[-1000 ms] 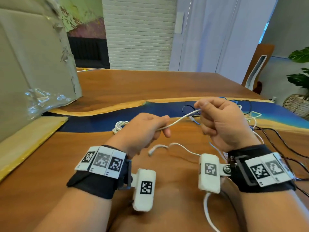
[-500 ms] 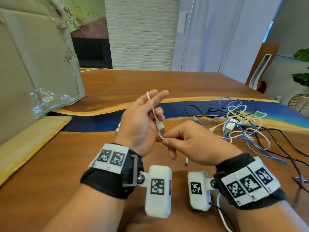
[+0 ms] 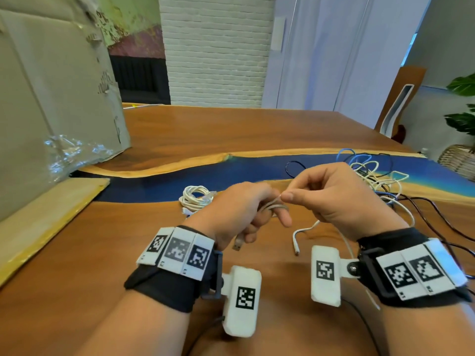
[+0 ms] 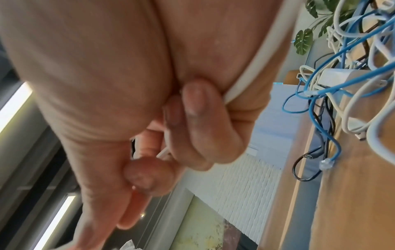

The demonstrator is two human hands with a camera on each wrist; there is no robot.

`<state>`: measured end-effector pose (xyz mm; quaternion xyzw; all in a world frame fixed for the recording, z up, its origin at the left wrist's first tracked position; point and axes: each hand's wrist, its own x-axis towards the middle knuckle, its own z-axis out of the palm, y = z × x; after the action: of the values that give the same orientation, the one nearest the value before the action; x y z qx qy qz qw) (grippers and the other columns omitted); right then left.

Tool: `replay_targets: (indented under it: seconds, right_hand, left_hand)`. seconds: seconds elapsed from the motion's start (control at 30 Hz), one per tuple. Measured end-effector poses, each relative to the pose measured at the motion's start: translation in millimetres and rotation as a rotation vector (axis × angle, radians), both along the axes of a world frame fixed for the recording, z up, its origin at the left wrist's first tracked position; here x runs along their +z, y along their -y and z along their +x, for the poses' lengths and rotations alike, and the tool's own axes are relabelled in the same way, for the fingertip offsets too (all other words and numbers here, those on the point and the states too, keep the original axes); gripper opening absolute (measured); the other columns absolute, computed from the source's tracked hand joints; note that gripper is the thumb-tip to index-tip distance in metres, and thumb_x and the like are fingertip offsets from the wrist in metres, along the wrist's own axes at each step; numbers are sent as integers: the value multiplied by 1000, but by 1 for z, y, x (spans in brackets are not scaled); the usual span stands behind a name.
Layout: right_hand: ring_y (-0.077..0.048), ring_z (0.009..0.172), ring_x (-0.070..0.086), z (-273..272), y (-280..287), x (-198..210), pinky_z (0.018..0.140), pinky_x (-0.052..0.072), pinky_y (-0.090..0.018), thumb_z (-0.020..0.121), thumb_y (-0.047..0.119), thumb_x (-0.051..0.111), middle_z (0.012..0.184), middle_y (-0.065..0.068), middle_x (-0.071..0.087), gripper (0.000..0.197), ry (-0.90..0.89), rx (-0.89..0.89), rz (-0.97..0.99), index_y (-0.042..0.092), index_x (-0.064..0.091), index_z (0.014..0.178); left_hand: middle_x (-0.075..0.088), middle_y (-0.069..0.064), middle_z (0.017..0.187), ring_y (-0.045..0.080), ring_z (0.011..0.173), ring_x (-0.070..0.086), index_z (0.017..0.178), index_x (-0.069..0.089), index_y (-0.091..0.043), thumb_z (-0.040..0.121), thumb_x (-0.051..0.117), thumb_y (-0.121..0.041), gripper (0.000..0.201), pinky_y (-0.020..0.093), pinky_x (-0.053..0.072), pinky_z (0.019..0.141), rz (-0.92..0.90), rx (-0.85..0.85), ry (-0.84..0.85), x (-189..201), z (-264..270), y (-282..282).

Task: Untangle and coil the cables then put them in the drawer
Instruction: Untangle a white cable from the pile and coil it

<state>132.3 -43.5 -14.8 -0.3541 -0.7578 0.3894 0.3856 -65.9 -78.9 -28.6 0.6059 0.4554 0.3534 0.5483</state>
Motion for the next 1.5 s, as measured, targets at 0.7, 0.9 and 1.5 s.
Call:
replay_targets:
  seconds: [0.7, 0.9, 1.5]
  right_hand:
    - [1, 41, 50, -11, 12, -1, 47, 40, -13, 97, 1, 64, 59, -7, 65, 12, 194, 118, -117, 2, 76, 96]
    - [-11, 37, 24, 13, -3, 0, 37, 18, -18, 92, 1, 68, 72, -16, 71, 18, -210, -11, -186, 12, 78, 101]
    - [-24, 63, 54, -24, 11, -10, 73, 49, -37, 101, 31, 63, 67, 7, 74, 19, 487, 187, -10, 25, 81, 97]
  left_hand:
    - [75, 10, 104, 19, 67, 69, 115, 70, -11, 109, 45, -23, 28, 28, 49, 59, 268, 109, -185, -13, 2, -9]
    - [21, 2, 59, 16, 43, 14, 109, 76, -4, 106, 39, -25, 43, 30, 38, 50, -6, -33, 130, -3, -3, 0]
    - [61, 5, 89, 21, 90, 77, 114, 61, -3, 108, 36, -4, 26, 37, 54, 88, 96, 497, 661, -6, 5, -18]
